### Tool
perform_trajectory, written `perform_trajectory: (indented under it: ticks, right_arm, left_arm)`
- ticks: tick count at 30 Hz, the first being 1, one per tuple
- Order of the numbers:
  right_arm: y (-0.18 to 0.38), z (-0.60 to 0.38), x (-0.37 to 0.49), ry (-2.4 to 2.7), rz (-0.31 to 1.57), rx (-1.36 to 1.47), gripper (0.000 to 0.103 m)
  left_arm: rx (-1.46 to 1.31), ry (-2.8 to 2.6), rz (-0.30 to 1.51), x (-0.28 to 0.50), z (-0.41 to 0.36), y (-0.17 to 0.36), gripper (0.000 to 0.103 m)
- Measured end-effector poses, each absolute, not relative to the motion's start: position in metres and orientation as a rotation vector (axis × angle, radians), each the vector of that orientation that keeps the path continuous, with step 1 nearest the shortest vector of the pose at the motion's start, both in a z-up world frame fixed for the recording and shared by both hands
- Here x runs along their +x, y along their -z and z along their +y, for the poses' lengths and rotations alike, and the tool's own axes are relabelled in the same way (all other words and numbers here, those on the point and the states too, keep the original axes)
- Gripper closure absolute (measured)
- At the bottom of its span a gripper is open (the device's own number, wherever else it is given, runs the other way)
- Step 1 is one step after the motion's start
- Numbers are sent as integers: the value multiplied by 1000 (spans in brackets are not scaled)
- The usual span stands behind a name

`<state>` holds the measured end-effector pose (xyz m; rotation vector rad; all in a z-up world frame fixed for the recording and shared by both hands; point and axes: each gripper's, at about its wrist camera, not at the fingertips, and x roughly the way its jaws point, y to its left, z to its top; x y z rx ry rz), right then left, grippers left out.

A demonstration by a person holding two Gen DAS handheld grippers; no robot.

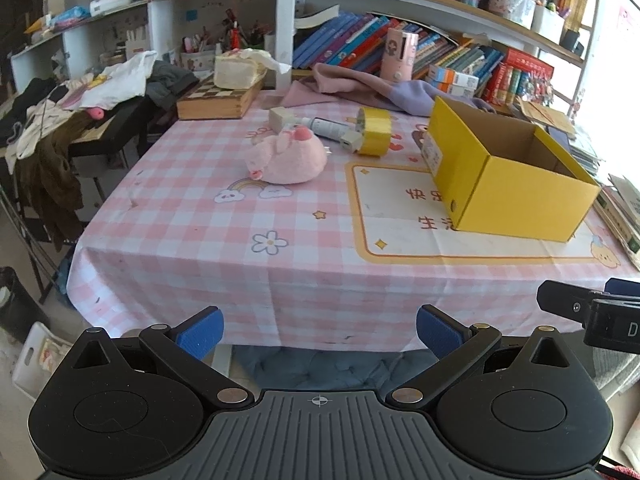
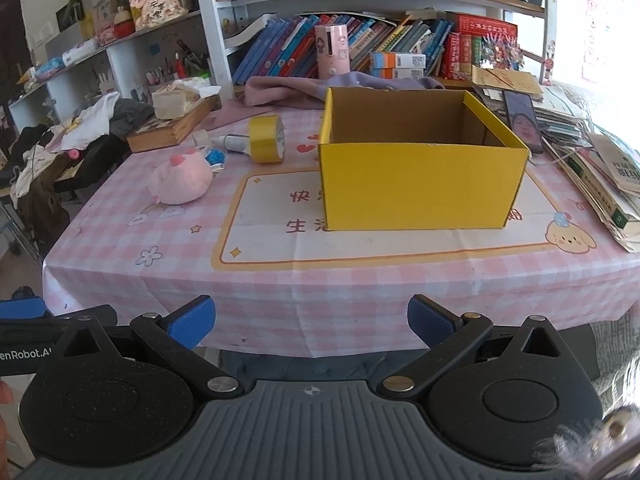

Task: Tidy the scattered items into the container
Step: 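Move the right tool toward the yellow tape roll beside the box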

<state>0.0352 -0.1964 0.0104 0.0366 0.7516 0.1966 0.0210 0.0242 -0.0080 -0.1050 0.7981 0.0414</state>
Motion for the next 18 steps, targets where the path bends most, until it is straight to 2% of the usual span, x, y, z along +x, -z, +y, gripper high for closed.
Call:
perform_trajectory:
  ticks: [18]
  right_arm:
    - [-11, -153, 67, -299, 758, -31, 0]
  left_arm:
    - [-142, -110, 810, 35, 55, 11, 0]
